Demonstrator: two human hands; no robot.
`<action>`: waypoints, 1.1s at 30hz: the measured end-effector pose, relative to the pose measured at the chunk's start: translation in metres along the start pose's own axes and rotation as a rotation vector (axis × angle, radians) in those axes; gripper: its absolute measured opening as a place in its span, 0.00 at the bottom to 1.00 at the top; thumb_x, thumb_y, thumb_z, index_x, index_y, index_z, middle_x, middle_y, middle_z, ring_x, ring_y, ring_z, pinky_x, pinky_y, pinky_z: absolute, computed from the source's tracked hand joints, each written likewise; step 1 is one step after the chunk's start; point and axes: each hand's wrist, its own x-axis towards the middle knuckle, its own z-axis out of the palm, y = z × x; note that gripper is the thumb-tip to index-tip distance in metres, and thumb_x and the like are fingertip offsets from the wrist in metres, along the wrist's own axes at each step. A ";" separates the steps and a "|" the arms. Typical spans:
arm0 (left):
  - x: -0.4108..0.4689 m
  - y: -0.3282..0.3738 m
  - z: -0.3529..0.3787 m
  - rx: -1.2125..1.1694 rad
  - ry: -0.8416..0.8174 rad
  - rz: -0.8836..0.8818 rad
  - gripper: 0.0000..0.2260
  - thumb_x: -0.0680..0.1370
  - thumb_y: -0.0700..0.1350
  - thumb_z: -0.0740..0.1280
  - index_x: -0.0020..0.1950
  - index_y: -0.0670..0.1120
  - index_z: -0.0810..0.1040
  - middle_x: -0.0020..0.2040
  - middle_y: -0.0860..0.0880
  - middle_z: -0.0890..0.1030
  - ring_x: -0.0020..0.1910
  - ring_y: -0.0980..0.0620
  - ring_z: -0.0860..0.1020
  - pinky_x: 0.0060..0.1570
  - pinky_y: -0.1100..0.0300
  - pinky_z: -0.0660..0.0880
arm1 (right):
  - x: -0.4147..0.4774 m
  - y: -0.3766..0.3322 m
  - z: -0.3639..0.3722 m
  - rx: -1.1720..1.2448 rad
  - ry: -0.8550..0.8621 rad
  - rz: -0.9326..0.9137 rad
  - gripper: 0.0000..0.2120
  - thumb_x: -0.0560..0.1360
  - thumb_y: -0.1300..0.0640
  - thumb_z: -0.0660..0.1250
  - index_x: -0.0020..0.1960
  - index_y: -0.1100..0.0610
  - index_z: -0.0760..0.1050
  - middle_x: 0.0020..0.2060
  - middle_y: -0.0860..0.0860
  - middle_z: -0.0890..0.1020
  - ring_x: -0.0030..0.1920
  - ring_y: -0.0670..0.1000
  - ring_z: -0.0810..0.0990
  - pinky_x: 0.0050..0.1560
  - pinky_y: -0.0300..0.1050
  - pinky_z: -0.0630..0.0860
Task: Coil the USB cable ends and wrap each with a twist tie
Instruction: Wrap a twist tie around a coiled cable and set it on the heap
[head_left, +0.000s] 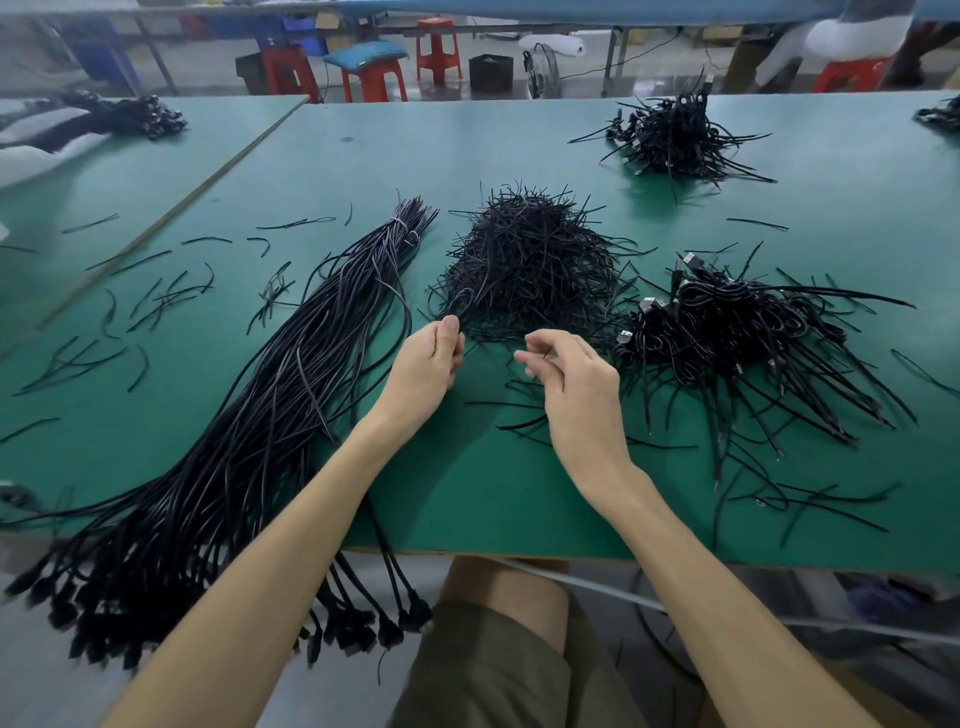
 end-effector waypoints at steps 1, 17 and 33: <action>0.000 0.000 0.000 -0.001 0.001 -0.002 0.17 0.88 0.48 0.52 0.44 0.42 0.70 0.31 0.52 0.63 0.26 0.57 0.59 0.25 0.65 0.58 | 0.000 0.001 0.000 0.013 0.029 -0.004 0.05 0.81 0.65 0.65 0.55 0.61 0.79 0.52 0.52 0.81 0.50 0.46 0.83 0.54 0.38 0.78; 0.004 -0.009 0.002 0.104 -0.012 0.046 0.18 0.88 0.50 0.54 0.39 0.46 0.69 0.32 0.55 0.67 0.29 0.57 0.63 0.31 0.61 0.62 | 0.005 0.007 -0.014 0.428 0.102 0.140 0.02 0.77 0.61 0.73 0.46 0.57 0.84 0.36 0.51 0.85 0.36 0.52 0.85 0.36 0.47 0.79; 0.004 -0.007 0.003 0.113 -0.026 0.068 0.18 0.88 0.49 0.55 0.38 0.47 0.69 0.33 0.55 0.70 0.29 0.58 0.66 0.33 0.63 0.64 | 0.008 -0.013 0.015 0.828 0.037 0.263 0.07 0.80 0.67 0.67 0.56 0.65 0.81 0.45 0.58 0.87 0.45 0.57 0.88 0.39 0.43 0.82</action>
